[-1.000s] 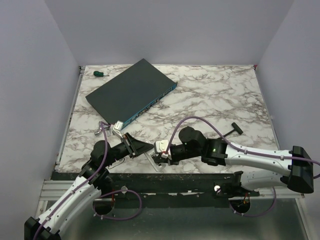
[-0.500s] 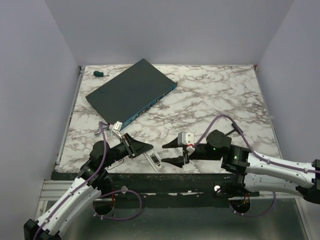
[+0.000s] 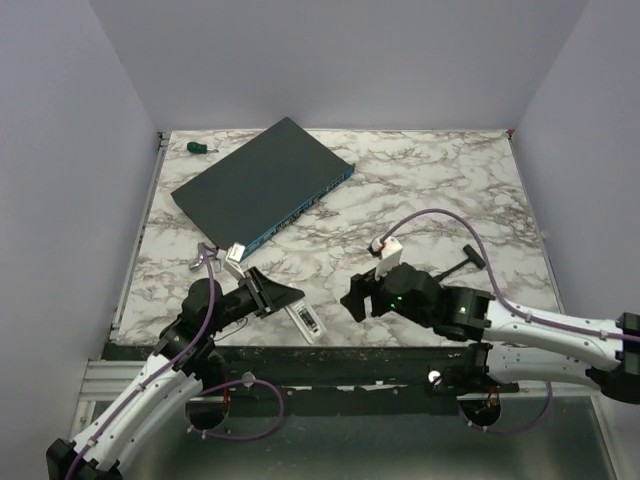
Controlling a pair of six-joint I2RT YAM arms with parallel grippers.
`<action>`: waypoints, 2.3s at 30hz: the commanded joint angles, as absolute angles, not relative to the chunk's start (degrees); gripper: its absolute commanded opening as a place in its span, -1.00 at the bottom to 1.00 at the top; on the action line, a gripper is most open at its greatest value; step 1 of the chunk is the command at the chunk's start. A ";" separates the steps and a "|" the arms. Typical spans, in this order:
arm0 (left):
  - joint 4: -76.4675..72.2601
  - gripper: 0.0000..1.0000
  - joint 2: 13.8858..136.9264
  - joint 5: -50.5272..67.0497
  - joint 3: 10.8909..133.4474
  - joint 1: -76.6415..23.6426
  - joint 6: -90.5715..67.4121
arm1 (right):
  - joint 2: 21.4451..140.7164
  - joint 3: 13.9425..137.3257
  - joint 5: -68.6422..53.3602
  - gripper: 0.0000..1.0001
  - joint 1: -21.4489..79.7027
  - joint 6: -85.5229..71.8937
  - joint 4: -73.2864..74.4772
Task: Load the batteries into the remote control
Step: Load the battery into the remote control, then pick up the battery cover at the center of the board.
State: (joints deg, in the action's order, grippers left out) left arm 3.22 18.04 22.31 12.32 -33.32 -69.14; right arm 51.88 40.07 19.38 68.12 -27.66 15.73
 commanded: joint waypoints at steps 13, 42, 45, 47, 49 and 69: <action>5.90 -1.00 15.75 21.19 15.47 -32.60 -68.20 | 71.08 37.14 12.05 0.46 58.71 -24.81 15.77; 7.82 -1.00 12.55 20.39 14.52 -32.43 -69.26 | 87.73 46.17 10.52 -0.10 57.31 -20.91 20.39; 7.83 -1.00 12.44 20.38 14.41 -32.38 -69.35 | 88.60 47.51 10.15 -0.09 57.32 -21.44 22.44; 7.82 -1.00 12.44 20.40 14.46 -32.42 -69.35 | 89.35 48.46 9.83 -0.09 57.38 -21.73 23.79; 7.83 -1.00 12.55 20.40 14.48 -32.34 -69.26 | 90.03 49.02 9.99 -0.09 57.41 -22.04 24.59; 7.91 -1.00 12.32 20.22 14.24 -32.26 -69.35 | 91.11 50.62 12.06 -0.51 57.39 -22.93 26.59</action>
